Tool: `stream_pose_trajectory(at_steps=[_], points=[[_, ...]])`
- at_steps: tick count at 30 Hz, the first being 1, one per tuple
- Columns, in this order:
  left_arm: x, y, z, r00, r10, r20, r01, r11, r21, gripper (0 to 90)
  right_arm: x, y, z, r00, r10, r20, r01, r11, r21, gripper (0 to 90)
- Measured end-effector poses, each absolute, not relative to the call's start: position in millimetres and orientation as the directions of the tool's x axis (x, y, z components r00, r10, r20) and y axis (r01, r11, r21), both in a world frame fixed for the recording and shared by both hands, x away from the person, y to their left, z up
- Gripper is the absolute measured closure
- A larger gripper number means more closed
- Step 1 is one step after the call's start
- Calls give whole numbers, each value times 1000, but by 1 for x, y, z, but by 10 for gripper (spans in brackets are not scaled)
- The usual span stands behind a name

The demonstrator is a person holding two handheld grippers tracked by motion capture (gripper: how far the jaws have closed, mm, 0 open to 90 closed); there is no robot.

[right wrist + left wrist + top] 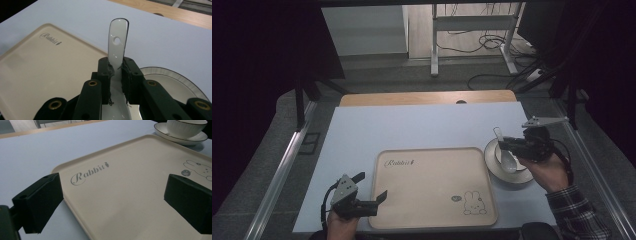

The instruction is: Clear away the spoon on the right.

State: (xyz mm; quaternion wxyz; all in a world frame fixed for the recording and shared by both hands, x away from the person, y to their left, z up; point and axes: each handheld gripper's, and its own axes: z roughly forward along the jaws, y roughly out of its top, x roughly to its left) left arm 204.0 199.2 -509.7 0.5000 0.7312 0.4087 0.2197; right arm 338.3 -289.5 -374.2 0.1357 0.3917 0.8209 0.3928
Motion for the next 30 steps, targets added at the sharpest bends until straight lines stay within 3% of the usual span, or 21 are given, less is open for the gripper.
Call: stream_pose_trajectory(at_steps=[30], points=[[204,199,-510,572,815,-88,378,-168,910,20,325,-225,-406,-780,621,82,515,561,648,778]])
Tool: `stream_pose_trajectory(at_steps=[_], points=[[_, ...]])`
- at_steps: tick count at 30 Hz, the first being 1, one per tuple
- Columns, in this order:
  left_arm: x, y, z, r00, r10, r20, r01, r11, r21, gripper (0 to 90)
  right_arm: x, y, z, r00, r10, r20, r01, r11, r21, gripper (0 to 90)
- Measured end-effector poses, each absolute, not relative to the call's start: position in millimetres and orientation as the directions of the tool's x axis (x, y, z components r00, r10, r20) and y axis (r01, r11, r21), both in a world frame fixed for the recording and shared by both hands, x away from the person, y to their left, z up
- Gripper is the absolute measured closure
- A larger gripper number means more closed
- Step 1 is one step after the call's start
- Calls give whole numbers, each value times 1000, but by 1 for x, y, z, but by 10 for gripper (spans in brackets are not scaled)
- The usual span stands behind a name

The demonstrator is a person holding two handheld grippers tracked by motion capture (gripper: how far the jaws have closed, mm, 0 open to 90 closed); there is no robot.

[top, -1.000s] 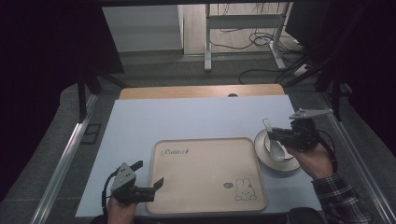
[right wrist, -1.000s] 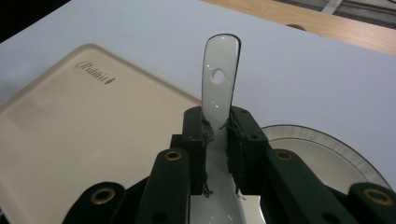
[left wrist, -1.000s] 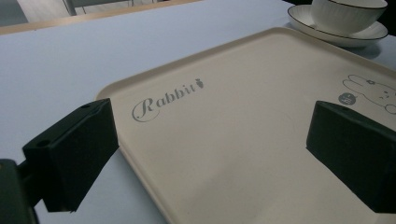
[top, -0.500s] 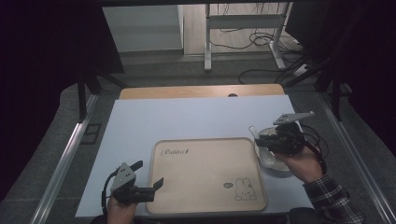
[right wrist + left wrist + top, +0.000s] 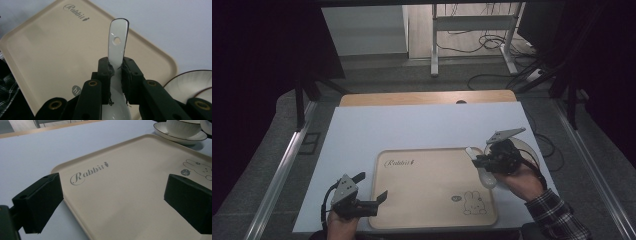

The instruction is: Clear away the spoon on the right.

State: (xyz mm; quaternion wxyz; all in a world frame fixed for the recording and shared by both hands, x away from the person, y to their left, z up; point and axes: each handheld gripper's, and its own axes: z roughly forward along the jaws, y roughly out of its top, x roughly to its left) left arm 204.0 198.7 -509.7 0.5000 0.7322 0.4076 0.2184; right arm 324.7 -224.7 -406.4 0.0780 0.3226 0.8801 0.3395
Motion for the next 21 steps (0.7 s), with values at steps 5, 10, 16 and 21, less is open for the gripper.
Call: stream_pose_trajectory(at_steps=[5,10,16,21], points=[[204,199,-510,573,815,-87,378,-168,910,20,322,-214,-416,-796,600,80,509,592,625,778],[204,198,-510,575,814,-86,377,-170,910,20,321,-205,-424,-808,584,76,504,620,601,778],[204,198,-510,577,812,-84,376,-173,910,20,320,-196,-434,-821,567,71,496,646,580,779],[204,198,-510,578,812,-84,376,-174,910,20,320,-189,-442,-829,555,72,494,666,559,779]])
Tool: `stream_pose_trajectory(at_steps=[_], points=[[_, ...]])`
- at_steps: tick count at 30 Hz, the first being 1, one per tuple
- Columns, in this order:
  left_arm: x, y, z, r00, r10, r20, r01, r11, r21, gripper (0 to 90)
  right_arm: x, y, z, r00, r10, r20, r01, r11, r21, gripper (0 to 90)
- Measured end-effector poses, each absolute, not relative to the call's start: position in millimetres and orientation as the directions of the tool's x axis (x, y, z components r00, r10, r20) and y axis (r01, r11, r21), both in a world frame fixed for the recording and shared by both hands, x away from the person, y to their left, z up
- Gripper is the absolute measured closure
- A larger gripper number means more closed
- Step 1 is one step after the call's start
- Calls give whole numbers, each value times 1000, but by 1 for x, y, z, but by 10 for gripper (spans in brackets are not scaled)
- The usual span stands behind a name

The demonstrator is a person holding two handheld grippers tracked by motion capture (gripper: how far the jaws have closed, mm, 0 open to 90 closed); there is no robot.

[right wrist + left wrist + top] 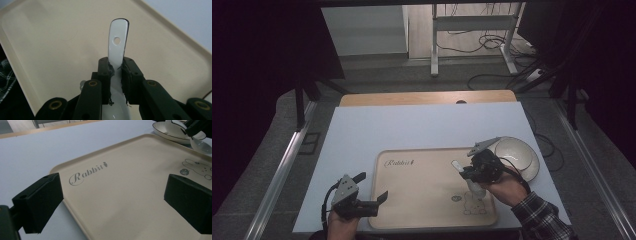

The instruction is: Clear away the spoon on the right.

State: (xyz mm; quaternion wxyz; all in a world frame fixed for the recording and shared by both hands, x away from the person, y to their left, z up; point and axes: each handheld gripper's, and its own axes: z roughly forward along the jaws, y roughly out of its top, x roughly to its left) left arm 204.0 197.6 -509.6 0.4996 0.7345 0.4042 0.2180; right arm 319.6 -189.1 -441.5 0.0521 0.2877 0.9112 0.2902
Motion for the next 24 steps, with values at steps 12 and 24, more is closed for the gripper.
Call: stream_pose_trajectory(at_steps=[12,24], points=[[204,197,-510,582,809,-84,376,-176,910,20,321,-173,-464,-845,531,67,486,708,513,779],[204,197,-510,584,807,-85,375,-176,910,20,324,-163,-477,-847,527,66,487,722,490,779]])
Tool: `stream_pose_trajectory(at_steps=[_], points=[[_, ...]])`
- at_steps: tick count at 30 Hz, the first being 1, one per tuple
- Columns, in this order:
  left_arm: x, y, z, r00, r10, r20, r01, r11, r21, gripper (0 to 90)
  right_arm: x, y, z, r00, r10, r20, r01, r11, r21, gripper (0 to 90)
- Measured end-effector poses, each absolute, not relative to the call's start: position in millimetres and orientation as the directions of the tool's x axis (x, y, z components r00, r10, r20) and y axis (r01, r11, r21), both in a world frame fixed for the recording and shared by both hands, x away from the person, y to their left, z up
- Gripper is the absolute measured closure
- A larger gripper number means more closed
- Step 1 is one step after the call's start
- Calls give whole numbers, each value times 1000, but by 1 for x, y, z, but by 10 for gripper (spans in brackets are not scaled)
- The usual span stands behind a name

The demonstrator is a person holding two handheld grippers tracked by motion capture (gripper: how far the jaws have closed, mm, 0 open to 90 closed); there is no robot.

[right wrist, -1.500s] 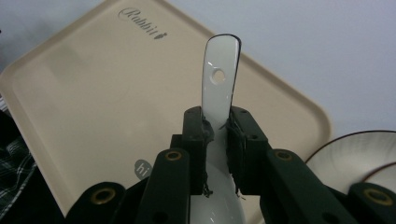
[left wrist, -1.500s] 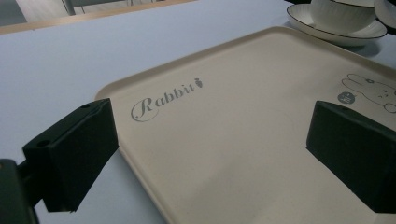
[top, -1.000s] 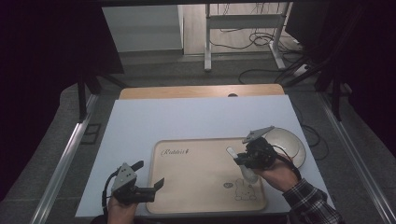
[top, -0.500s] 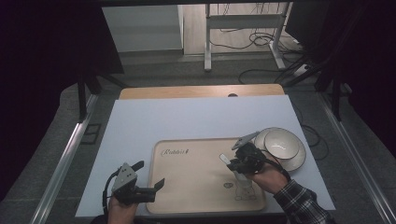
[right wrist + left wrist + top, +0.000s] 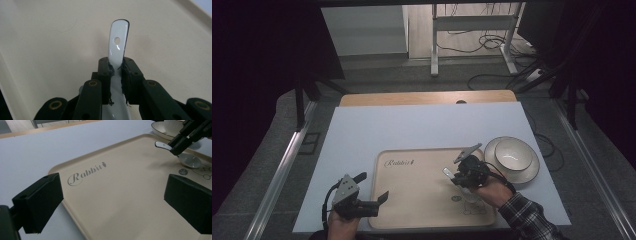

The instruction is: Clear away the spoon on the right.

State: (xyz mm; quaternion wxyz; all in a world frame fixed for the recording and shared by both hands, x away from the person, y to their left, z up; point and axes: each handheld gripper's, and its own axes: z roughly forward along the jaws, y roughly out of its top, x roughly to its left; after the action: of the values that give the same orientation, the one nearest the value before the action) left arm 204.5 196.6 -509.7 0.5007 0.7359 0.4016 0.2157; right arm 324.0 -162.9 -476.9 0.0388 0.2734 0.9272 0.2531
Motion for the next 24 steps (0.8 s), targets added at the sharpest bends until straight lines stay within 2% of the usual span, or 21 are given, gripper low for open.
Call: stream_pose_trajectory(at_steps=[10,12,16,21,24], points=[[204,197,-509,585,806,-84,374,-176,910,20,328,-160,-490,-843,530,86,503,722,475,772],[204,197,-510,585,806,-85,374,-176,910,20,328,-161,-492,-842,531,91,507,724,467,813],[204,196,-510,586,806,-84,375,-177,910,20,328,-161,-493,-842,532,96,509,721,471,810],[204,196,-509,586,806,-83,374,-178,910,20,328,-162,-493,-841,534,88,507,721,473,777],[204,196,-509,586,806,-84,374,-178,910,20,329,-163,-492,-837,542,76,505,713,487,726]])
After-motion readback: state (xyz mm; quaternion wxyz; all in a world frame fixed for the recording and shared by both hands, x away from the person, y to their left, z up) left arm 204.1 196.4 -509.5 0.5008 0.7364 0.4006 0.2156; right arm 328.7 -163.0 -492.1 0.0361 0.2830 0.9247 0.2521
